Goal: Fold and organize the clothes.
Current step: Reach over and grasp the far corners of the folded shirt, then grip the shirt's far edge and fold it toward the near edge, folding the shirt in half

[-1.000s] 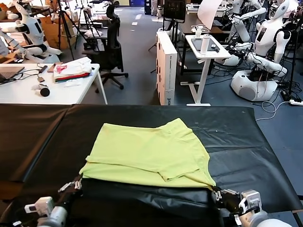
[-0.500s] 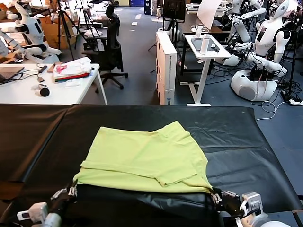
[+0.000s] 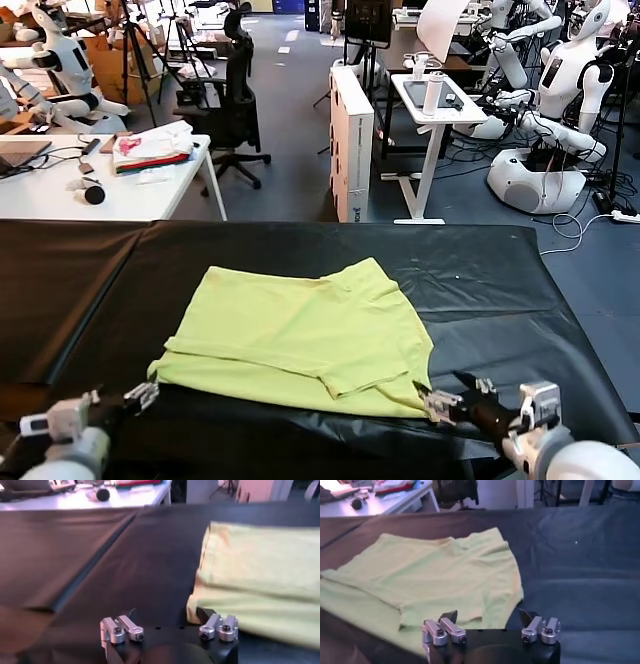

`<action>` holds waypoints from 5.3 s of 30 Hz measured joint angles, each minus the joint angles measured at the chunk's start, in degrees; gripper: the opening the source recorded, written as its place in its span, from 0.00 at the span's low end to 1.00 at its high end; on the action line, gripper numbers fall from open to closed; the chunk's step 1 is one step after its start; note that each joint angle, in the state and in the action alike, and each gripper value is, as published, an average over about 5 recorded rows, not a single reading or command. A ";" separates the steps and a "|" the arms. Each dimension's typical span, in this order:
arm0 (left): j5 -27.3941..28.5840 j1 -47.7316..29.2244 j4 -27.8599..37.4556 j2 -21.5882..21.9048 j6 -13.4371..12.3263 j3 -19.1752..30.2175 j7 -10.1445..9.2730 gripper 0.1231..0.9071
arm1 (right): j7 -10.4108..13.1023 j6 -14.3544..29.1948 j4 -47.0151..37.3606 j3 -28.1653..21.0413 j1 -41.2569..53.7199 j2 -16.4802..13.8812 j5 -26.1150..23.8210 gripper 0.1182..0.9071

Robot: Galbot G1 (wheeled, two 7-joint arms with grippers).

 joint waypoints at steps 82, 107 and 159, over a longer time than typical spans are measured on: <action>-3.77 -16.58 10.52 11.86 -2.73 5.68 12.23 1.00 | -1.10 0.00 -17.71 -19.28 25.09 6.83 -8.62 1.00; -1.76 -49.83 42.04 10.52 -5.19 30.71 18.68 1.00 | -2.84 0.00 -30.47 -25.06 34.73 12.17 -9.54 1.00; -3.52 -40.77 33.86 13.81 -5.40 22.34 18.13 0.03 | 0.50 1.50 -29.25 -23.91 35.30 11.09 -4.32 0.03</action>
